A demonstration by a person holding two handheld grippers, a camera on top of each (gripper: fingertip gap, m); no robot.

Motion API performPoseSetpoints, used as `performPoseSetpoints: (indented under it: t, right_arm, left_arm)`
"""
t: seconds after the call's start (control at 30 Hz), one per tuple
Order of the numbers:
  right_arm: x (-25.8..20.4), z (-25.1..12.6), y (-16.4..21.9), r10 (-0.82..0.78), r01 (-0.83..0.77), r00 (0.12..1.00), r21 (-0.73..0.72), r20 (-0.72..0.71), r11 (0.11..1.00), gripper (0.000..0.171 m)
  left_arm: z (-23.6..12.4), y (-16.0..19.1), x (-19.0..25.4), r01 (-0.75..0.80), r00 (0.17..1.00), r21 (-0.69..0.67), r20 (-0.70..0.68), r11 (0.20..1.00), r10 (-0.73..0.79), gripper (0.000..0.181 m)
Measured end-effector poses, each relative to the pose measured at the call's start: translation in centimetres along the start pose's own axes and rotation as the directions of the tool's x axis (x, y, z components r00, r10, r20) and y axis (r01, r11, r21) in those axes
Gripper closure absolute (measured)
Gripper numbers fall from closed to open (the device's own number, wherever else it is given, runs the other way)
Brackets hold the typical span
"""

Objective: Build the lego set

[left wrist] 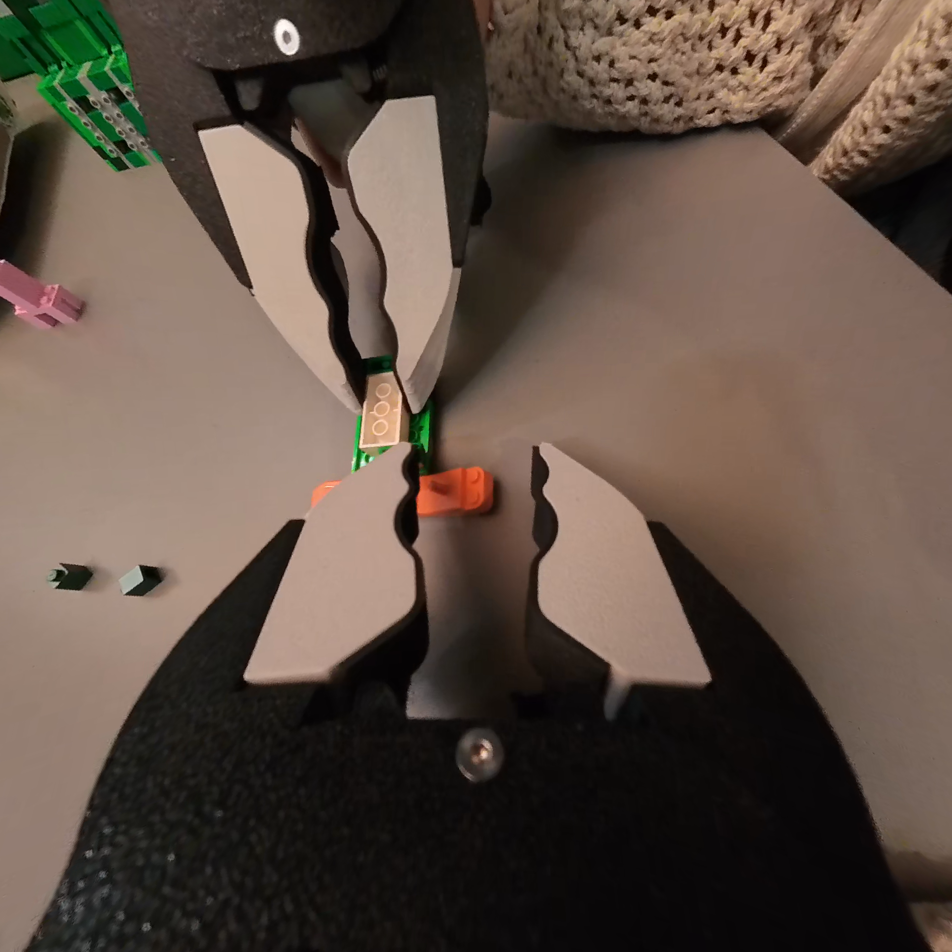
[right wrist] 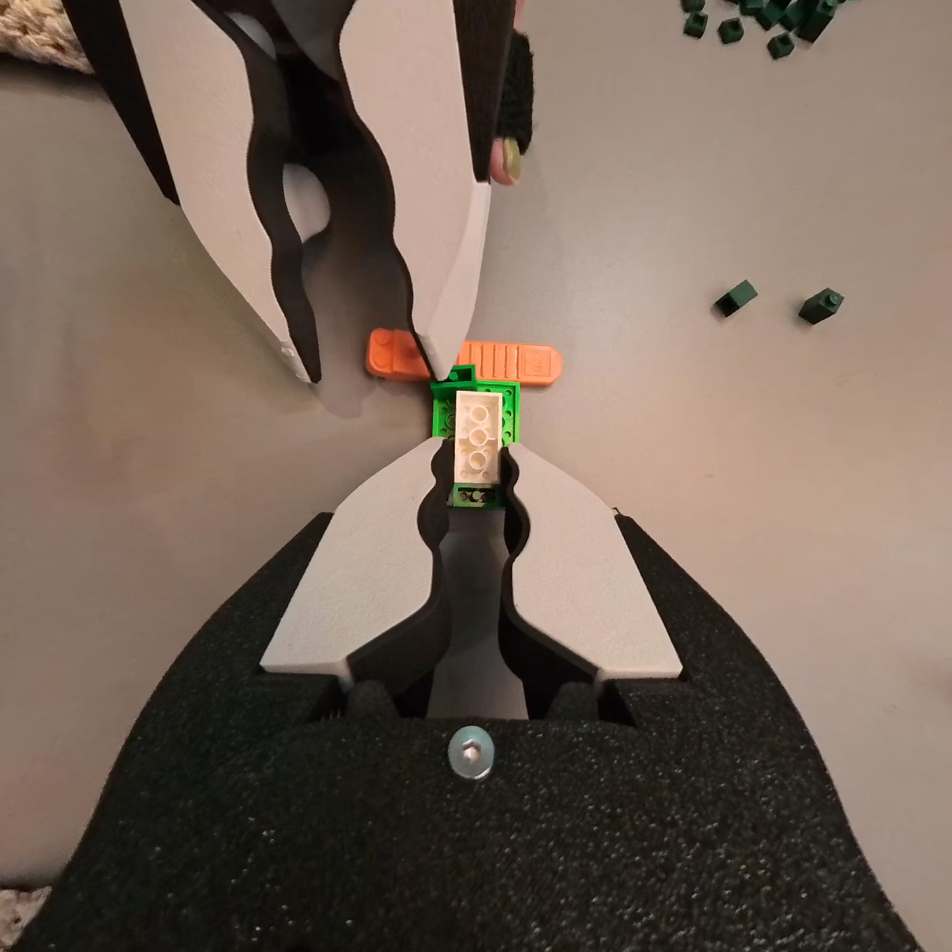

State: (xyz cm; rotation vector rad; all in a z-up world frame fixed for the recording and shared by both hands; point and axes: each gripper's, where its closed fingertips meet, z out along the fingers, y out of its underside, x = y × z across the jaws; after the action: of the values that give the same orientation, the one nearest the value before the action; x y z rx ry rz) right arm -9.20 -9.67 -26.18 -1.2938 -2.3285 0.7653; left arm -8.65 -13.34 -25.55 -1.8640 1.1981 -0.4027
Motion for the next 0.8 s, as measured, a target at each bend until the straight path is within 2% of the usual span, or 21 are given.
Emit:
performPoseSetpoints:
  t: [0.8]
  right_arm:
    - [-0.18,0.0,0.01,-0.061,0.058,0.996,0.036,0.063,0.998,0.154]
  left_arm:
    - [0.1,-0.22,0.23,0.062,0.998,-0.001,-0.025,0.998,-0.062,0.139]
